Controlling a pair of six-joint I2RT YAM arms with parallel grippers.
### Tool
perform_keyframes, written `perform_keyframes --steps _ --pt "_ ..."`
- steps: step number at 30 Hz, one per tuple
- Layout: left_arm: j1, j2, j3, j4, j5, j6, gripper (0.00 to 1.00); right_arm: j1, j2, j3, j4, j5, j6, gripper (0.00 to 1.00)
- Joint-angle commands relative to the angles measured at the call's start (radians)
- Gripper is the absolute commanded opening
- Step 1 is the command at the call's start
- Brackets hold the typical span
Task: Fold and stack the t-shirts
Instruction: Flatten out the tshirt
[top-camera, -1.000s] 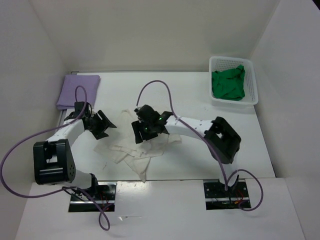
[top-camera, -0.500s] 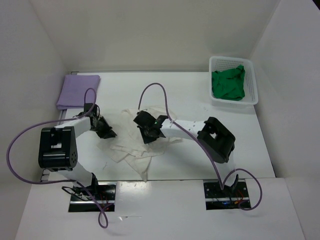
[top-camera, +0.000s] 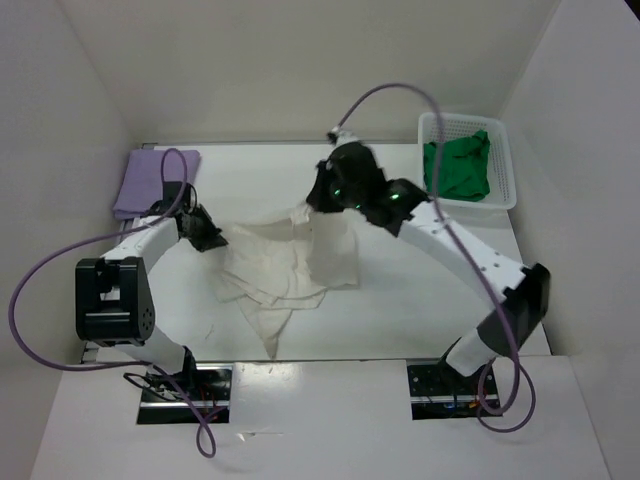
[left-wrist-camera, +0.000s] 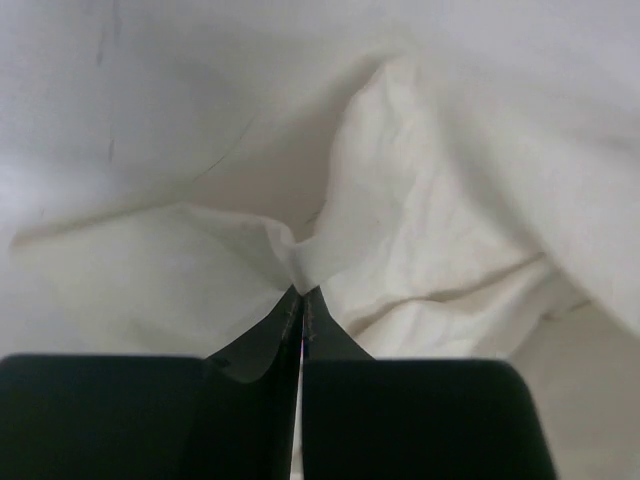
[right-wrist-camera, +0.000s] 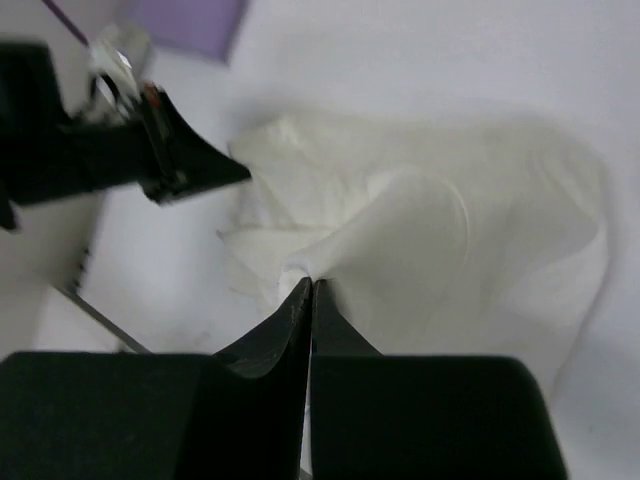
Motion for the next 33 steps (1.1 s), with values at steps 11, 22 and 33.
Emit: perform_keyframes --steps 11,22,33 --pt "0.08 -0.298 0.484 -0.112 -0.057 -0.001 0.0 -0.395 -0.377 0.366 -0.048 -0.325 0.016 0.0" --pt "0.08 -0.306 0.991 -0.307 -0.131 0.067 0.0 -0.395 -0.4 0.56 -0.057 -0.256 -0.006 0.0" --pt "0.059 -0.267 1.368 -0.375 -0.2 0.111 0.0 -0.352 -0.337 0.809 -0.046 -0.321 0.054 0.0"
